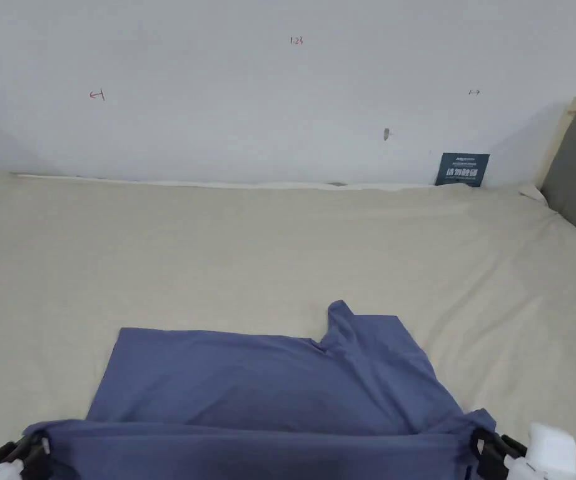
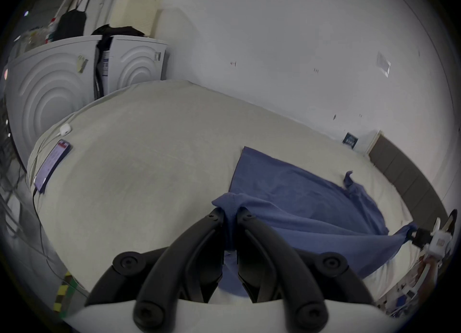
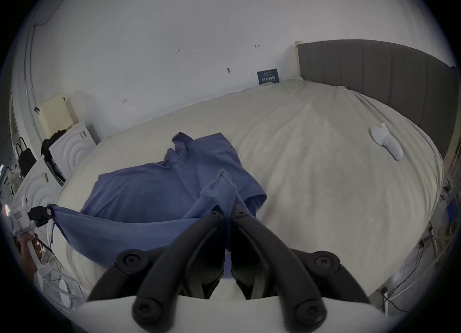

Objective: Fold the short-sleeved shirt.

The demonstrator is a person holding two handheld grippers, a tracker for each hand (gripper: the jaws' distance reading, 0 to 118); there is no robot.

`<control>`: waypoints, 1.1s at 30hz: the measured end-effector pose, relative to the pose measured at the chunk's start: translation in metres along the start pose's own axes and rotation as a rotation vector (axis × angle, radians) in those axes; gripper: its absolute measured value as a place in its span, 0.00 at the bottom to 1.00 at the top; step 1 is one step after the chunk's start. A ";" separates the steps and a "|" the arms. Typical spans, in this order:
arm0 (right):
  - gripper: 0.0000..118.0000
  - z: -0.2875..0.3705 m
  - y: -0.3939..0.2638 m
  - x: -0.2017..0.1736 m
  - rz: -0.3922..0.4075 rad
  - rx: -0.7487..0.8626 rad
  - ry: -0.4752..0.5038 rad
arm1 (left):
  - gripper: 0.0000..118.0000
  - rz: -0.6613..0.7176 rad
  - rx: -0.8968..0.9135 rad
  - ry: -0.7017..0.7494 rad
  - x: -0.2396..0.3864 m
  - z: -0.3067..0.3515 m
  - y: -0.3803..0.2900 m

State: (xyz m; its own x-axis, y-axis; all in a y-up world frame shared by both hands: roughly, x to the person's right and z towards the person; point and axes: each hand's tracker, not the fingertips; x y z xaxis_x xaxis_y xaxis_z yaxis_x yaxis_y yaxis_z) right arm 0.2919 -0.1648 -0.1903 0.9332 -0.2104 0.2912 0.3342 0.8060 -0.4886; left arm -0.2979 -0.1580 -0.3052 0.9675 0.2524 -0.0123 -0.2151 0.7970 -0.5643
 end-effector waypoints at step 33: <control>0.95 0.113 0.002 -0.094 0.269 0.325 0.024 | 1.00 -0.154 0.370 -0.008 0.041 0.120 -0.027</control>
State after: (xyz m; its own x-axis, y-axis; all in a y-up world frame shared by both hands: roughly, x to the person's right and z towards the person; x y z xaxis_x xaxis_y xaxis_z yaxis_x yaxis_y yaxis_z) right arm 0.1895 -0.0809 -0.1259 0.9855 0.0219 0.1680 0.0227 0.9657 -0.2586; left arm -0.2686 -0.1032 -0.1916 0.9914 0.1178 0.0563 -0.1025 0.9693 -0.2235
